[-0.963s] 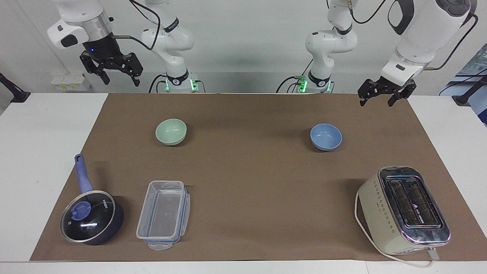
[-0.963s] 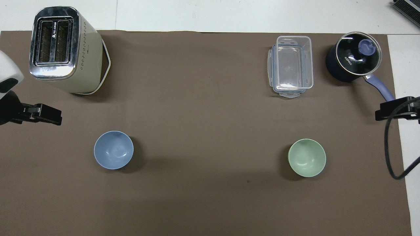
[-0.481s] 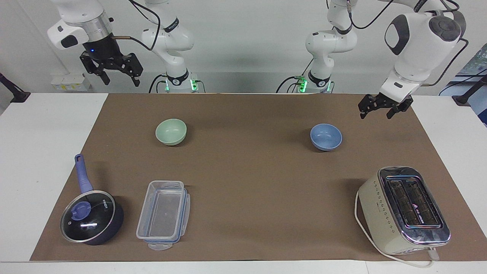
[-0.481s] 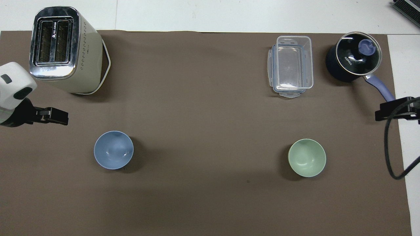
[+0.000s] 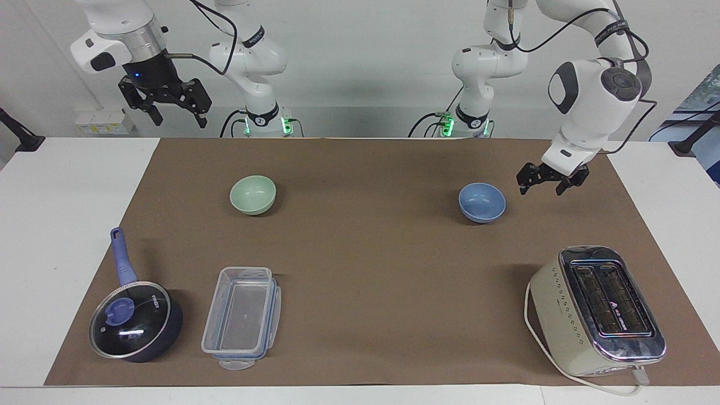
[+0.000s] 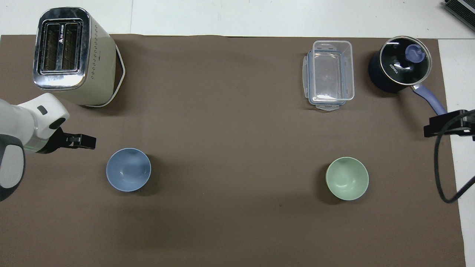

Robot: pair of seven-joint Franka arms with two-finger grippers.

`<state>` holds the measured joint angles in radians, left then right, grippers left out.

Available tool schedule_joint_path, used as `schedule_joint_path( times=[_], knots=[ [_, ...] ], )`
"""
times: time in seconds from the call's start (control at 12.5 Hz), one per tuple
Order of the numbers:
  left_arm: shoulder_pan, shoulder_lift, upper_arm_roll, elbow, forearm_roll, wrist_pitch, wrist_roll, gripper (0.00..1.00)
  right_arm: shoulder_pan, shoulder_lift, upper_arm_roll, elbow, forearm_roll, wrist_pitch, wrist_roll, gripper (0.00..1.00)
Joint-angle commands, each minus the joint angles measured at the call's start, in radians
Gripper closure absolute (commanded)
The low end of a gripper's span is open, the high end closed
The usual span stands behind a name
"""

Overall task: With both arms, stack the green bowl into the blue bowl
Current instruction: 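Reach the left gripper toward the blue bowl and grip its rim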

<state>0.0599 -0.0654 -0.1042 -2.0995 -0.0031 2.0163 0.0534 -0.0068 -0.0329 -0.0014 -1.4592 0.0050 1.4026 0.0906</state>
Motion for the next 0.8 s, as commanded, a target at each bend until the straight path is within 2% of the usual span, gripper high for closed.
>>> schedule_joint_path(
  times=[0.0,0.24,0.4,0.56,0.64,0.72],
  knots=[
    [-0.003,-0.027,-0.005,-0.112,-0.049,0.128,0.017,0.0,-0.01,-0.031,0.006,-0.038,-0.002,0.01,0.011,0.0],
    [-0.023,0.009,-0.006,-0.238,-0.06,0.344,0.013,0.0,-0.01,-0.033,0.006,-0.038,-0.002,0.009,0.011,0.0],
    [-0.041,0.027,-0.006,-0.284,-0.107,0.421,0.013,0.0,-0.01,-0.033,0.006,-0.038,-0.002,0.009,0.009,0.0],
    [-0.057,0.059,-0.006,-0.301,-0.107,0.461,0.013,0.75,-0.01,-0.033,0.006,-0.038,-0.002,0.007,0.011,0.0],
    [-0.066,0.065,-0.005,-0.301,-0.107,0.464,0.013,1.0,-0.01,-0.033,0.006,-0.038,-0.002,0.009,0.012,0.0],
    [-0.066,0.065,-0.005,-0.297,-0.107,0.463,0.013,1.0,-0.01,-0.033,0.006,-0.038,-0.002,0.009,0.014,0.0]
  ],
)
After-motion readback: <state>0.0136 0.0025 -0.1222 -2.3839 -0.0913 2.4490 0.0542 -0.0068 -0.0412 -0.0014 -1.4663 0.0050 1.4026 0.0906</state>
